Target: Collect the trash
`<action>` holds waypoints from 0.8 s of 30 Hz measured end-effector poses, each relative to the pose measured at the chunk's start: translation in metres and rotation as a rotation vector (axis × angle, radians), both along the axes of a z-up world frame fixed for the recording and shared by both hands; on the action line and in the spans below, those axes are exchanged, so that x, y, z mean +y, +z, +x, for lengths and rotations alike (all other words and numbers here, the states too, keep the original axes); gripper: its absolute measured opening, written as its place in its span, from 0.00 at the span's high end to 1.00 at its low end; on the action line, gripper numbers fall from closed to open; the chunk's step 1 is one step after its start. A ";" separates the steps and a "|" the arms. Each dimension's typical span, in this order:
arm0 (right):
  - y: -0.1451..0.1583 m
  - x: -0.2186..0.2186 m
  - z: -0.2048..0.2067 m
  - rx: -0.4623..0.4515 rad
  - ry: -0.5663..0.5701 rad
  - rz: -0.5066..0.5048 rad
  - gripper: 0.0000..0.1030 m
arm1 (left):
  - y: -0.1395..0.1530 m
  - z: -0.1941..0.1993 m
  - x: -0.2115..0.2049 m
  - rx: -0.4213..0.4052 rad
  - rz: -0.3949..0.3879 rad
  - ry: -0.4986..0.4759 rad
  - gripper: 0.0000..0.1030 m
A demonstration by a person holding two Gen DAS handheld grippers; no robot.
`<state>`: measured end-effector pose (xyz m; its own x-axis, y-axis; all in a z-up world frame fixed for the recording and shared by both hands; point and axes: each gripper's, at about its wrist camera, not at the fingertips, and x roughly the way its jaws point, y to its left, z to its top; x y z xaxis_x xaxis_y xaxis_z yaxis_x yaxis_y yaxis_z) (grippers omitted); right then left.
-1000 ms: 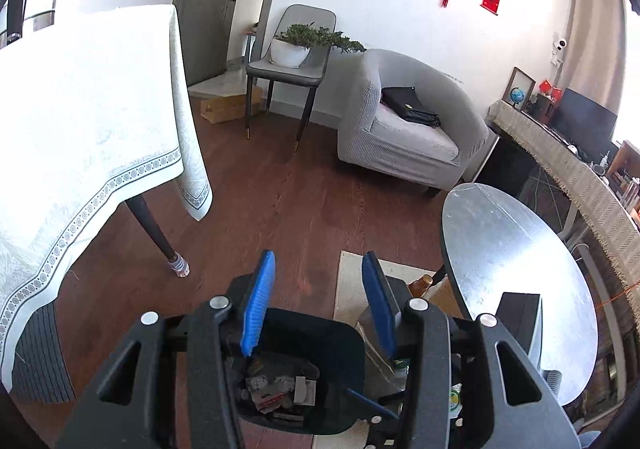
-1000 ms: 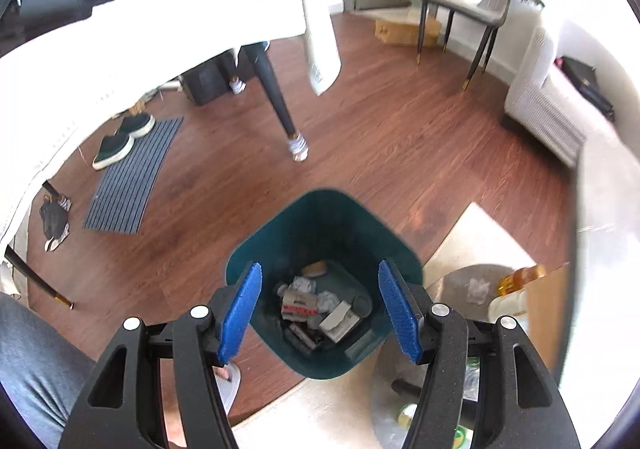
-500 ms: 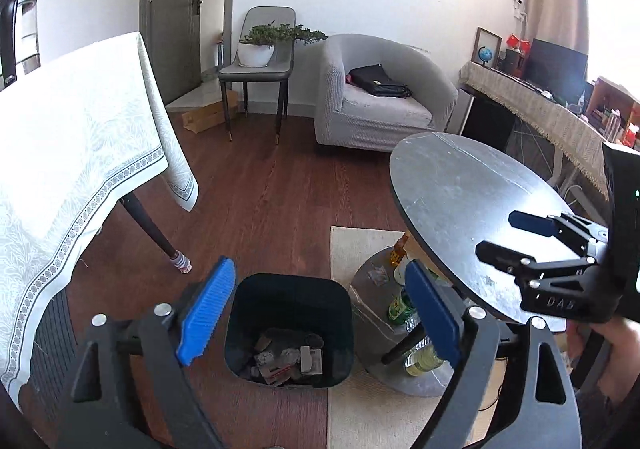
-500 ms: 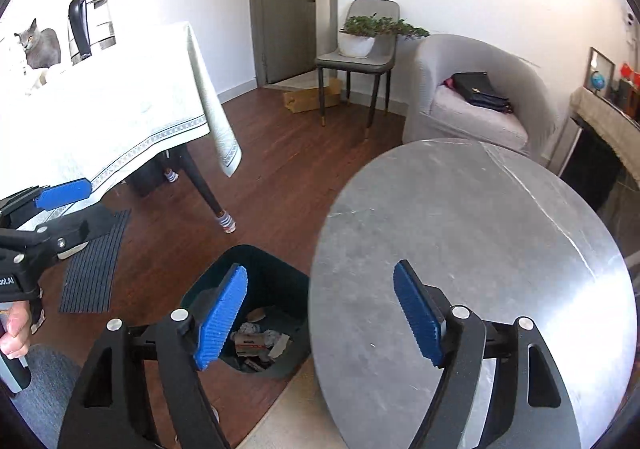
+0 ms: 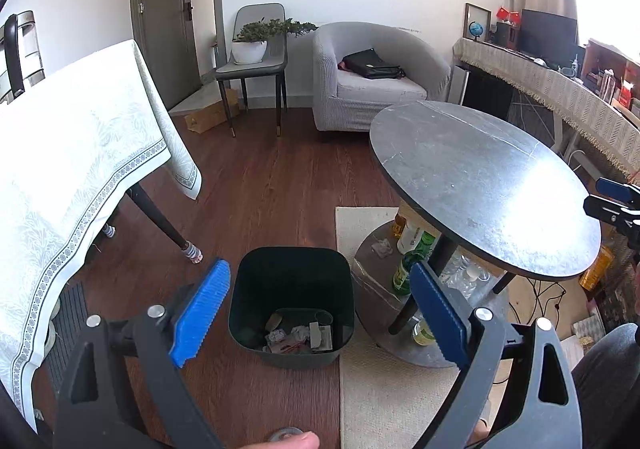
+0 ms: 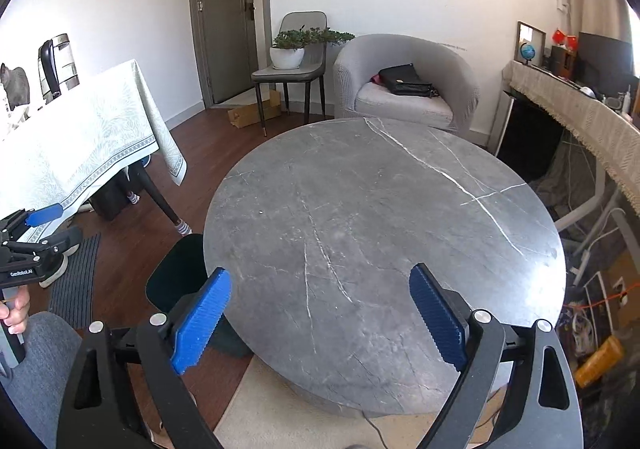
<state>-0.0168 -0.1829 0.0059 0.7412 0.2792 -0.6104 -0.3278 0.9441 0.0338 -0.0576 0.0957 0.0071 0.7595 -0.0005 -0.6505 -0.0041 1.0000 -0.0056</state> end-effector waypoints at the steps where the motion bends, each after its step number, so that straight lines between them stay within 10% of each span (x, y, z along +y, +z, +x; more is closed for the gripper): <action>1: 0.002 -0.008 -0.004 -0.004 -0.007 0.006 0.08 | -0.002 -0.003 -0.002 0.001 0.003 -0.003 0.09; 24: -0.017 -0.012 -0.046 -0.081 -0.057 -0.064 0.04 | -0.023 -0.014 -0.012 -0.006 -0.005 -0.005 0.09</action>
